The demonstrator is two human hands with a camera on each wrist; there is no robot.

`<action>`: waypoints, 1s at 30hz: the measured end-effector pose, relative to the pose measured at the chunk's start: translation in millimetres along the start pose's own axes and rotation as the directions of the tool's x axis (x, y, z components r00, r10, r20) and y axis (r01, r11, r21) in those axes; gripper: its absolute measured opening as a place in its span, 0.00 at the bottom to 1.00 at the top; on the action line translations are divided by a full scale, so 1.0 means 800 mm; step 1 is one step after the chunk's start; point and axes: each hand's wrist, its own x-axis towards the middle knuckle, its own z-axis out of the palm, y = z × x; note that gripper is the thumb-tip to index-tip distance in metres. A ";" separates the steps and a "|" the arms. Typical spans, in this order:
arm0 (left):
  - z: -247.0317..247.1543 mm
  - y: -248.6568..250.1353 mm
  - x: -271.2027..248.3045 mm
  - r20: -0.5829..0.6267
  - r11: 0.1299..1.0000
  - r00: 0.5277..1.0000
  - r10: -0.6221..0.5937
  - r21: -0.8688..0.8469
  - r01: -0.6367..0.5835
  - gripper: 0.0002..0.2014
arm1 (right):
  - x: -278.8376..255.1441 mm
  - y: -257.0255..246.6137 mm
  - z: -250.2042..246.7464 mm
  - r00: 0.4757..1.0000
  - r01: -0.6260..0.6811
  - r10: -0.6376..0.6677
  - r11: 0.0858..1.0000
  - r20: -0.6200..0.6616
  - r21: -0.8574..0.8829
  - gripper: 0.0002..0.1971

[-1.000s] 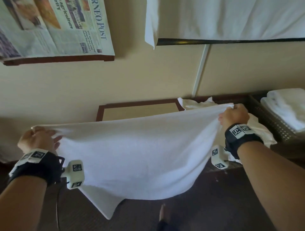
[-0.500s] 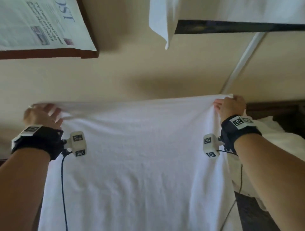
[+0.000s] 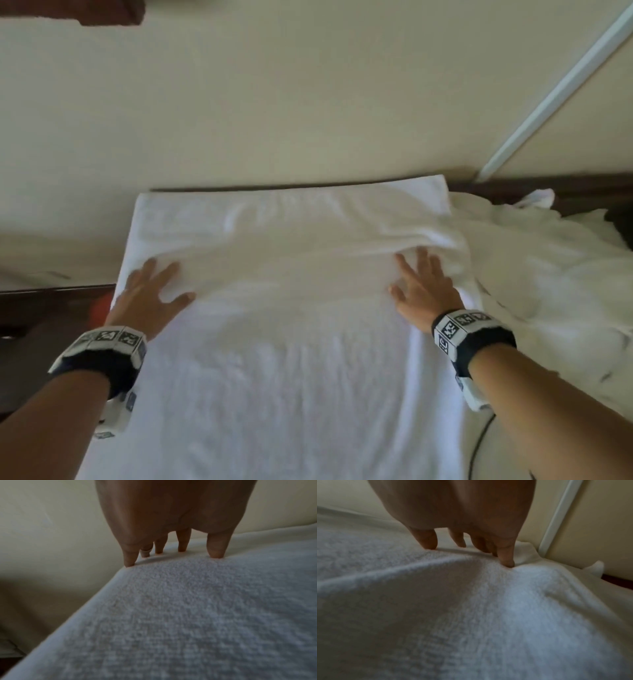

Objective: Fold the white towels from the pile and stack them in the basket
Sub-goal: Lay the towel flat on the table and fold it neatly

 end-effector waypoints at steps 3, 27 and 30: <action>-0.011 0.008 0.045 -0.031 1.000 0.999 0.013 0.018 -0.013 0.36 | 0.047 0.000 -0.017 1.000 0.001 -0.001 1.000 0.005 0.021 0.34; 0.083 -0.054 -0.200 0.013 0.976 0.987 0.159 0.146 -0.160 0.36 | -0.220 0.043 0.057 0.979 -0.099 0.105 0.994 0.175 -0.040 0.41; 0.101 -0.064 -0.241 0.018 0.973 0.989 0.148 0.179 -0.149 0.37 | -0.265 0.038 0.083 0.979 -0.101 0.091 0.994 0.180 0.048 0.42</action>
